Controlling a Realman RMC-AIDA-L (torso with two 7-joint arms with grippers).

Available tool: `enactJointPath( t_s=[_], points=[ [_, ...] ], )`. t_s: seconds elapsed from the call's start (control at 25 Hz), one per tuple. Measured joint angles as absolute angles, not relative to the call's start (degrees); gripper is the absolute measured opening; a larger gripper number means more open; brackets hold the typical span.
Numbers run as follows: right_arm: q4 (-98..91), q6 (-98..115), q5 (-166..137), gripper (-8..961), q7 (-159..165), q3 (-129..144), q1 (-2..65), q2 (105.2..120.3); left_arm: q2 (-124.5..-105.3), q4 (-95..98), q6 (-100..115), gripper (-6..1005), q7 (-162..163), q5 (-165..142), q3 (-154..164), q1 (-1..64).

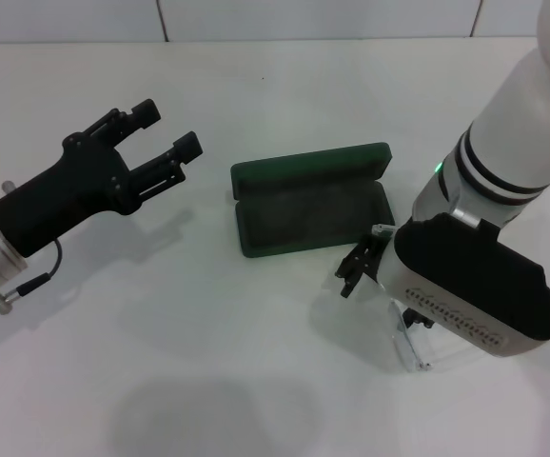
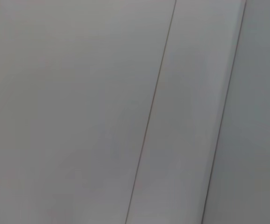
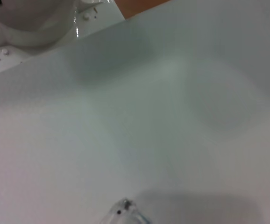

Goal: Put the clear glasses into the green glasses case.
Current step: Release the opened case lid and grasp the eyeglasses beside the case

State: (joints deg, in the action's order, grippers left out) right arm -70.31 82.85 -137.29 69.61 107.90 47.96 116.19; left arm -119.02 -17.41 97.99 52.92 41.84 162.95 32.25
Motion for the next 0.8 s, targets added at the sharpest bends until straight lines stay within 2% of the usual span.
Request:
enactJointPath(
  t_s=[0.52,0.8],
  points=[
    [-69.7,82.5,-138.5,722,71.4,109.0,48.5,116.19,-118.83,-17.5,97.6,821,52.8,41.9,163.0,32.3],
    [-68.1,81.0,-139.7,487,71.4,109.2,49.0,116.18,-118.82,-17.5,97.1,821,52.8,42.0,162.9,32.3]
  ],
)
